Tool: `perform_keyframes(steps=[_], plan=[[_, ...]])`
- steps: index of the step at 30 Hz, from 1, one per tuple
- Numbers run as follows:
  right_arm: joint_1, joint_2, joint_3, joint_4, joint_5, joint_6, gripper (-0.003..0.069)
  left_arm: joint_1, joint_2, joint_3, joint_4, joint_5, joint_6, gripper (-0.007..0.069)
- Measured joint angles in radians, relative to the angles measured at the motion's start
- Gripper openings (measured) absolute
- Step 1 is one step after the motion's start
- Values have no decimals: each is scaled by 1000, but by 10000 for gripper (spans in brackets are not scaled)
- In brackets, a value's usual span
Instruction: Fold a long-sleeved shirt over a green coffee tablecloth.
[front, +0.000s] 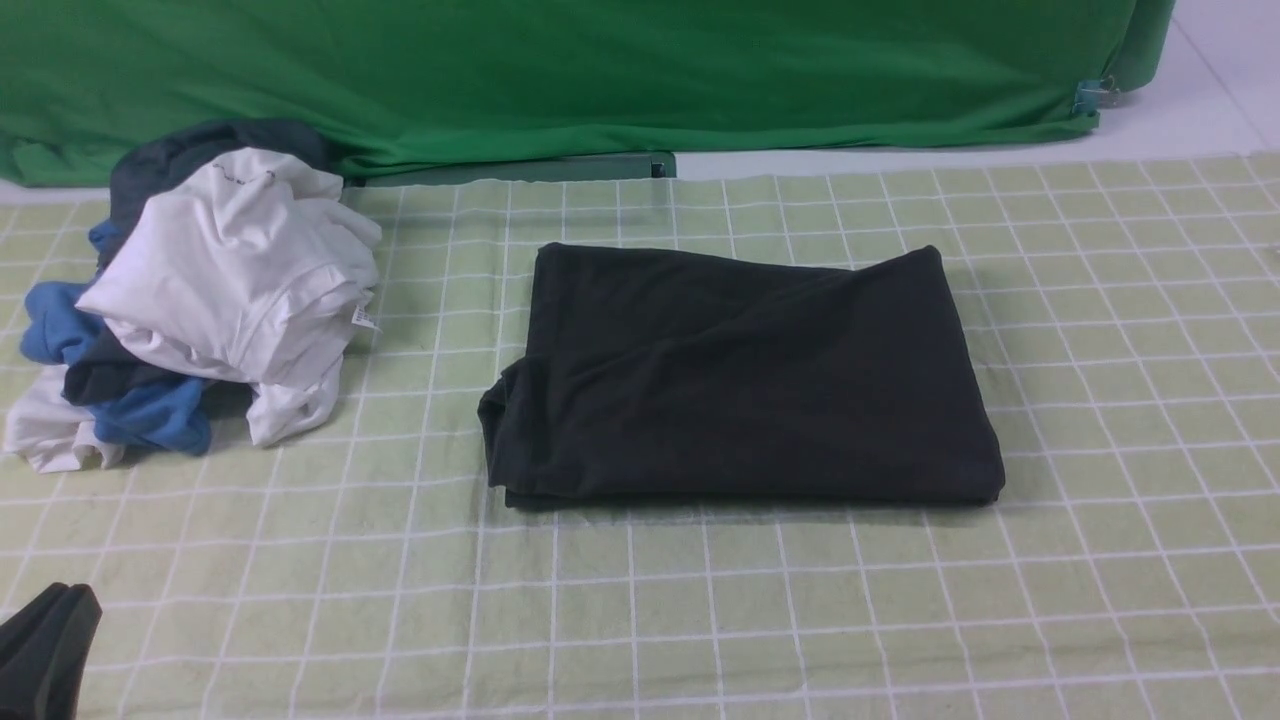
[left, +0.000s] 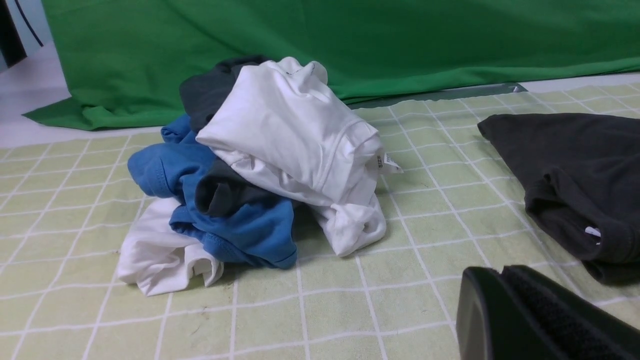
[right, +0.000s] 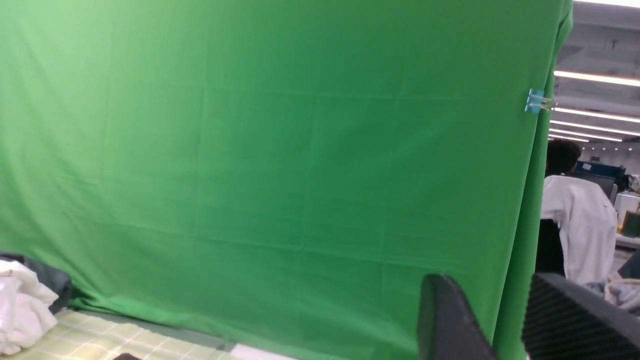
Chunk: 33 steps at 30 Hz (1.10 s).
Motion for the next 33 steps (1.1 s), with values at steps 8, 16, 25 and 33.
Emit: perform_keyframes(steps=[8,16,25,33], plan=[[0,0,0,-6,38,11,237,0,0,0,0,0,0,17],[-139,-4,76,-6,77,11,237,0,0,0,0,0,0,17],[-306,-8,325,-7,80,12,237,0,0,0,0,3,2,17],[-307,-29,341,-7,159,1,237,0,0,0,0,4,2,17]])
